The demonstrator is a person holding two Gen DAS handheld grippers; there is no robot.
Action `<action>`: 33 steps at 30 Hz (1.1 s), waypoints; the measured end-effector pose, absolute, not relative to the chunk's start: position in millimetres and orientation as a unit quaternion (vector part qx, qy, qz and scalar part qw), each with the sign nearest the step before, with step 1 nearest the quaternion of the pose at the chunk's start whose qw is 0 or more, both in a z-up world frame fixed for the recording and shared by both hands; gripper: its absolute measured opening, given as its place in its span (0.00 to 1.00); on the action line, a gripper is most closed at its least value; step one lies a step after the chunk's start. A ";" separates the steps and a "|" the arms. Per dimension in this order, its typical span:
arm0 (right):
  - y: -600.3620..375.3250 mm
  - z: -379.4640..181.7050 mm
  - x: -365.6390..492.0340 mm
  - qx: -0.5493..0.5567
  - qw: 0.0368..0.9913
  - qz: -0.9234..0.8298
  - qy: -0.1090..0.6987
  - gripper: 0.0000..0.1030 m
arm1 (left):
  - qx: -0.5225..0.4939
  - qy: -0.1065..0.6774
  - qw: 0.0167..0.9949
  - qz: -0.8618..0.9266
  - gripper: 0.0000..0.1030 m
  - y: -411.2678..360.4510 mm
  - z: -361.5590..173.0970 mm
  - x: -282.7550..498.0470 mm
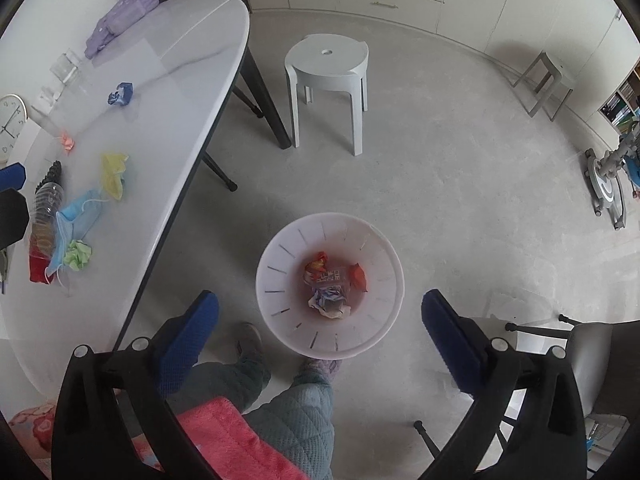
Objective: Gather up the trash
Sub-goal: 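Move both tools back over the table toward the pink and blue trash, then grasp the pink tissue with the left tool while the right tool grasps the crumpled blue item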
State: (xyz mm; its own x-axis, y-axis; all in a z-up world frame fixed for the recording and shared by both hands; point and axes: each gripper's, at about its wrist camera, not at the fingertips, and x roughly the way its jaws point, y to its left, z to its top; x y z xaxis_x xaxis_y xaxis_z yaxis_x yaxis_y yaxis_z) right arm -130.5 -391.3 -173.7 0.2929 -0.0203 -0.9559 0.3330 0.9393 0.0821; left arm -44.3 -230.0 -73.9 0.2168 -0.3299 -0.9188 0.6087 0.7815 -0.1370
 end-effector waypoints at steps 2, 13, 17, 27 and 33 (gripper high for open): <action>-387.6 -172.5 -124.3 0.132 0.794 -0.109 0.584 0.98 | 0.120 0.549 0.772 -0.297 0.92 -219.9 -74.9 -37.7; -339.1 -146.0 -45.8 0.116 0.816 -0.066 0.563 0.98 | 0.060 0.551 0.810 -0.189 0.92 -122.0 -77.6 42.6; -311.5 -137.2 -1.0 0.118 0.823 -0.040 0.554 0.98 | 0.051 0.550 0.822 -0.135 0.92 -77.2 -84.9 85.7; -243.1 -145.2 101.6 0.106 0.826 0.012 0.553 0.98 | 0.009 0.566 0.820 -0.087 0.92 -0.2 -128.6 174.2; -216.1 -165.3 146.6 0.101 0.823 0.024 0.558 0.98 | -0.026 0.584 0.806 -0.089 0.86 22.4 -164.2 214.0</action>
State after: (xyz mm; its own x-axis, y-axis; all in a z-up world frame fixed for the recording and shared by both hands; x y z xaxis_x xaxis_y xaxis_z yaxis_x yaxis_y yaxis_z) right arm 146.6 -216.1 -165.3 0.3757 0.1517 -0.9142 0.0729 0.9786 0.1923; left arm 214.0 22.4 -164.2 0.3012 -0.1735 -0.9377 0.1123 0.9829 -0.1458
